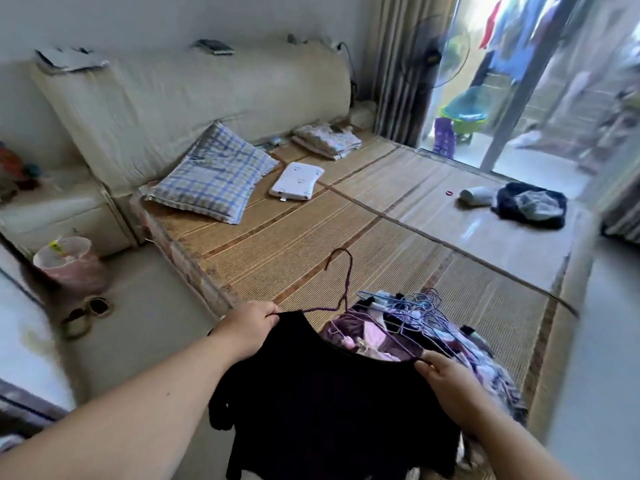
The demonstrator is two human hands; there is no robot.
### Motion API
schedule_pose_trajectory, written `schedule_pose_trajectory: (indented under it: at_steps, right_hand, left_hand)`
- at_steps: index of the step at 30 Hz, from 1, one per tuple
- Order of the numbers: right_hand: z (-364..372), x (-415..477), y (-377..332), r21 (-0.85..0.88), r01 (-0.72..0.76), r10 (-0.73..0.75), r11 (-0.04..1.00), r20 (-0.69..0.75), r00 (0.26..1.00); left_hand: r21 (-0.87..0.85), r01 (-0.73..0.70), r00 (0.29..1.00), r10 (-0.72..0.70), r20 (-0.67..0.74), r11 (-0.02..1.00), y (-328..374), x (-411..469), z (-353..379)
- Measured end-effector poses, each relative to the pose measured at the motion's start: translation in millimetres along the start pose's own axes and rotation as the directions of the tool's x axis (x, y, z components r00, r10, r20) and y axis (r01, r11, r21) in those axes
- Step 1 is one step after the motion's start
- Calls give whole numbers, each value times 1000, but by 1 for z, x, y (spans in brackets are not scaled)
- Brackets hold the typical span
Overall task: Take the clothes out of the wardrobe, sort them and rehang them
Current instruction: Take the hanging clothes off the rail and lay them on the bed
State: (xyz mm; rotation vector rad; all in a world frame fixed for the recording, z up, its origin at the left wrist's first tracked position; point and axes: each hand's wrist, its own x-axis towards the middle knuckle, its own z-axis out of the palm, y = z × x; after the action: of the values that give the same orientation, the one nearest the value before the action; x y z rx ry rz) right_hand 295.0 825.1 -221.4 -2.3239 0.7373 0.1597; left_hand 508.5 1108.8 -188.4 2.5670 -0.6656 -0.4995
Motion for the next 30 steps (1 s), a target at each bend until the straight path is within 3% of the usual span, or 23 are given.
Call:
schedule_pose_trajectory:
  at_steps: [6,17,23,27,30]
  right_hand:
    - [-40,23,85,61,-184,188,981,-67,980]
    - [-58,146,161,41,-299,300,953,-29,953]
    - [-37,187,175,50,-368,366,928,55,929]
    - [-23,200,161,-35,-326,328,945,134,935]
    - [-17,210,128,-104,-184,199,977,153,968]
  left_hand:
    - [35,-99,990,95,101,995,89,73,58]
    - [191,14,995,-32,93,982,156,207,123]
    - [155,126,964,-158,212,980,148,225,156]
    - [150,176,944,-210,256,973,134,205,162]
    - [131,230,936,-256,243,964,122,188,149]
